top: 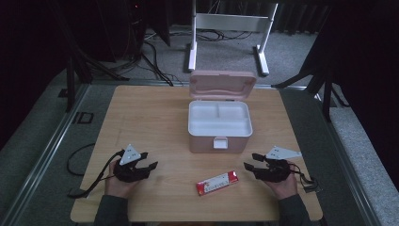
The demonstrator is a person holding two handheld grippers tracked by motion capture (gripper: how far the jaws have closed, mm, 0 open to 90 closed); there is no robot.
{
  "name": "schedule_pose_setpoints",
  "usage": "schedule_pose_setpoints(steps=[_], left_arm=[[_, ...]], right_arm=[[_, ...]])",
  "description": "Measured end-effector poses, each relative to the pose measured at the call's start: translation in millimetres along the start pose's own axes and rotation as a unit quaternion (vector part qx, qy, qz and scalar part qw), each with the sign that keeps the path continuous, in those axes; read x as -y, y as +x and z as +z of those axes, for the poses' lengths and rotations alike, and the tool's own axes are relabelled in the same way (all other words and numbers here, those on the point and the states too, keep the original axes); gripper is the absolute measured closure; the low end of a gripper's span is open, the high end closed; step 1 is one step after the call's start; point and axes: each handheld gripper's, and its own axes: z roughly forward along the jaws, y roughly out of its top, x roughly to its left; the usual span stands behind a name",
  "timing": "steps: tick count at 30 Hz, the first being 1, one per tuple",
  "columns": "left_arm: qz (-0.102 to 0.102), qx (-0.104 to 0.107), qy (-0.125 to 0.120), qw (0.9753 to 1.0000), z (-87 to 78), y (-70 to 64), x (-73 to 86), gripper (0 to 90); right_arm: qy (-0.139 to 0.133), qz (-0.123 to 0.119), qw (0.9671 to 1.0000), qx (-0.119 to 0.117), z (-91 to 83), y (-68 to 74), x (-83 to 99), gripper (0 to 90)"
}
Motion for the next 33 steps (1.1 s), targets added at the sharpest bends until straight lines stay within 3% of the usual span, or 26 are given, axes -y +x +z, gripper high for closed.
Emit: schedule_pose_setpoints(steps=[6,7,11,15,16,17,18,19,21,22,23,25,28,30,31,32,33], left_arm=[[0.002,-0.001,-0.002,1.0,-1.1,-1.0,0.4,42.5],[0.004,-0.003,0.001,1.0,-1.0,-0.7,0.4,42.6],[0.004,-0.003,0.006,1.0,0.4,-0.7,0.6,42.6],[0.005,-0.003,0.008,1.0,0.9,-1.2,0.4,42.6],[0.004,-0.002,0.007,1.0,0.6,-1.3,0.3,42.6],[0.004,-0.003,0.007,1.0,0.5,-1.3,0.4,42.6],[0.004,-0.004,0.007,1.0,0.5,-1.2,0.5,42.6],[0.004,-0.004,0.008,1.0,0.5,-1.1,0.6,42.6],[0.005,-0.002,0.008,1.0,0.5,-1.2,0.6,42.6],[0.004,-0.002,0.007,1.0,0.4,-1.4,0.5,42.6],[0.004,-0.002,0.007,1.0,0.3,-1.3,0.5,42.6],[0.005,-0.003,0.007,1.0,0.1,-0.9,0.6,42.6],[0.005,-0.004,0.007,1.0,0.0,-0.9,0.6,42.6],[0.005,-0.004,0.006,1.0,-0.2,-1.1,0.6,42.6],[0.005,-0.003,0.006,1.0,-0.3,-1.0,0.5,42.6],[0.005,-0.003,0.006,1.0,-0.4,-1.0,0.5,42.6],[0.006,-0.004,0.006,1.0,-0.6,-0.9,0.5,42.6]], right_arm=[[0.011,-0.032,0.9994,-0.007,2.1,11.3,-7.8,44.8],[0.012,-0.052,0.9984,-0.019,3.7,18.2,-12.5,44.8],[0.022,-0.079,0.9957,-0.042,8.6,29.0,-17.9,44.6],[0.046,-0.123,0.9889,-0.07,23.0,47.1,-24.0,39.4],[0.059,-0.138,0.985,-0.085,32.6,55.3,-26.0,36.0],[0.059,-0.138,0.985,-0.085,32.6,55.3,-26.0,36.0],[0.069,-0.153,0.9806,-0.1,42.5,62.5,-27.6,31.6],[0.069,-0.153,0.9806,-0.1,42.5,62.5,-27.6,31.6],[0.079,-0.165,0.9756,-0.121,51.7,69.2,-28.9,28.9],[0.083,-0.173,0.9729,-0.129,55.8,72.5,-29.4,27.7],[0.09,-0.181,0.9678,-0.15,63.1,77.3,-29.5,27.6],[0.095,-0.183,0.966,-0.156,66.7,79.0,-29.2,27.6],[0.12,-0.192,0.9603,-0.163,79.5,82.4,-25.7,29.9],[0.126,-0.186,0.9608,-0.162,81.4,82.1,-24.7,33.8],[0.13,-0.184,0.962,-0.154,82.7,81.4,-24.3,37.4],[0.131,-0.183,0.9649,-0.136,82.7,78.9,-24.6,46.9],[0.131,-0.183,0.9649,-0.136,82.7,78.9,-24.6,46.9]])
